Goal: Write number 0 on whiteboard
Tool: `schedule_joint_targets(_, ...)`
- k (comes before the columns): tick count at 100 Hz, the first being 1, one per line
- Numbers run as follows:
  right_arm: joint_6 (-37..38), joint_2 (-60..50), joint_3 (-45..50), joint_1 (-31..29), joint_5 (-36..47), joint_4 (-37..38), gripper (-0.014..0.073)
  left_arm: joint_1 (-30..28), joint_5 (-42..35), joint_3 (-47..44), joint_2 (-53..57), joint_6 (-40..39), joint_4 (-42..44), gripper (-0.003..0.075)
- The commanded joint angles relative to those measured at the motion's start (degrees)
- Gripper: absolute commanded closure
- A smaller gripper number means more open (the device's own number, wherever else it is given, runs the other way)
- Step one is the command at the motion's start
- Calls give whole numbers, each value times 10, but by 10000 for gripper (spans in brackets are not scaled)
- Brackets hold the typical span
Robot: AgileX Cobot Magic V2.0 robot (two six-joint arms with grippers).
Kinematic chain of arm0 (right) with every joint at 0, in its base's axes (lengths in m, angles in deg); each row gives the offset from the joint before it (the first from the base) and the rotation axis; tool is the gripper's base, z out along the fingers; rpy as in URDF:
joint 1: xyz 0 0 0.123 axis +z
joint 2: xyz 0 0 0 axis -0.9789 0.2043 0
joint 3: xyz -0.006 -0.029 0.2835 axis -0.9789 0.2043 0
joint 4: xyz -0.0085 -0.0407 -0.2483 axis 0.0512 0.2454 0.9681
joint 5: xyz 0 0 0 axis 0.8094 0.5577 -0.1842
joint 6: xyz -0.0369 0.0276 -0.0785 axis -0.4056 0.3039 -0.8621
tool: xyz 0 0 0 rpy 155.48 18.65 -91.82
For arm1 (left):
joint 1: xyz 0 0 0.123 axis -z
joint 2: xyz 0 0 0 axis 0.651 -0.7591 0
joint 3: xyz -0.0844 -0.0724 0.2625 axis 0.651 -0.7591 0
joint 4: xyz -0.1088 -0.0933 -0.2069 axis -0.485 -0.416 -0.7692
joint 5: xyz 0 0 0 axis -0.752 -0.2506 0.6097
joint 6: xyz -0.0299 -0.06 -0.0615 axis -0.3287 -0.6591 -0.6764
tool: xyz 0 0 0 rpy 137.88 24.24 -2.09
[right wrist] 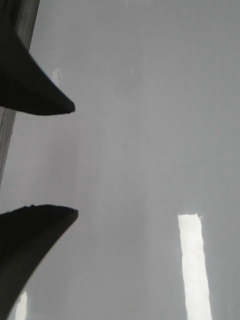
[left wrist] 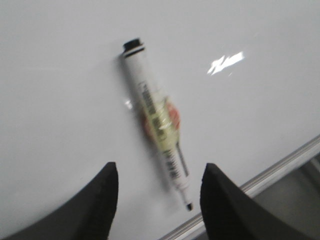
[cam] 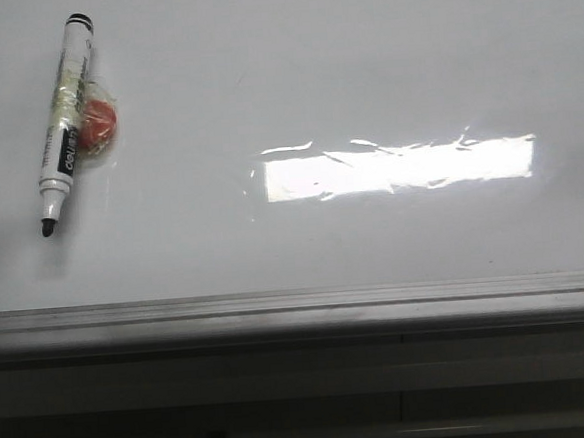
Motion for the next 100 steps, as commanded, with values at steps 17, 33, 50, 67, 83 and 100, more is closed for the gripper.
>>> schedule_joint_targets(17, -6, 12, -20, 2, 39, 3, 244, 8, -51, 20, -70, -90, -20, 363)
schedule_joint_targets(33, -6, 12, -20, 2, 39, 3, 244, 8, -45, 20, -112, -97, -20, 363)
schedule_joint_targets(50, -6, 12, -20, 2, 36, 3, 244, 8, -61, 20, -139, -97, -20, 363)
schedule_joint_targets(67, -6, 12, -20, 2, 32, 3, 244, 8, -66, 21, -167, -97, -19, 363)
schedule_joint_targets(83, -6, 12, -20, 2, 31, 3, 244, 8, -64, 21, -192, -97, -17, 383)
schedule_joint_targets(100, -6, 12, -20, 2, 25, 3, 244, 8, -53, 21, -199, -97, -10, 510)
